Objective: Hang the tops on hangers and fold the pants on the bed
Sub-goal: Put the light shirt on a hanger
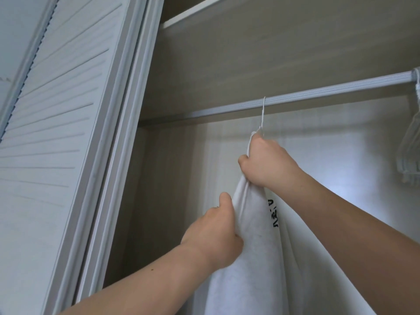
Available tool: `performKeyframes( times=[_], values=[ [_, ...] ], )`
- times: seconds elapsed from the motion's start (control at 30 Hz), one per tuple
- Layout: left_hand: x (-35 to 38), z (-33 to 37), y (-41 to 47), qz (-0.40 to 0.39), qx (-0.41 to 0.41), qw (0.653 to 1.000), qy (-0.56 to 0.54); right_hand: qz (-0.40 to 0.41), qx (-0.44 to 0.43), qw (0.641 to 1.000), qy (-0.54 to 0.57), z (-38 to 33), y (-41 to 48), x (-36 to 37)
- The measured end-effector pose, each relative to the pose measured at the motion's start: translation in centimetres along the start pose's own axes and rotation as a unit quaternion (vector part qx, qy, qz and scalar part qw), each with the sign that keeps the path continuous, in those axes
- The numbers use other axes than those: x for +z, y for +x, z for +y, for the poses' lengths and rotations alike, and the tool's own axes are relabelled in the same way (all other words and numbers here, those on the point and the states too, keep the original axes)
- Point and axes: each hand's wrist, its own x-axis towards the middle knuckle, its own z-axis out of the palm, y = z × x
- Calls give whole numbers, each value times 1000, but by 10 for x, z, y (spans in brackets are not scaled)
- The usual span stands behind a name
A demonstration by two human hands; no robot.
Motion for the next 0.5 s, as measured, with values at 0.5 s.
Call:
performKeyframes(
  times=[0.5],
  values=[
    [-18, -58, 5, 16, -46, 991, 127, -54, -44, 974, 217, -38, 32, 79]
  ],
)
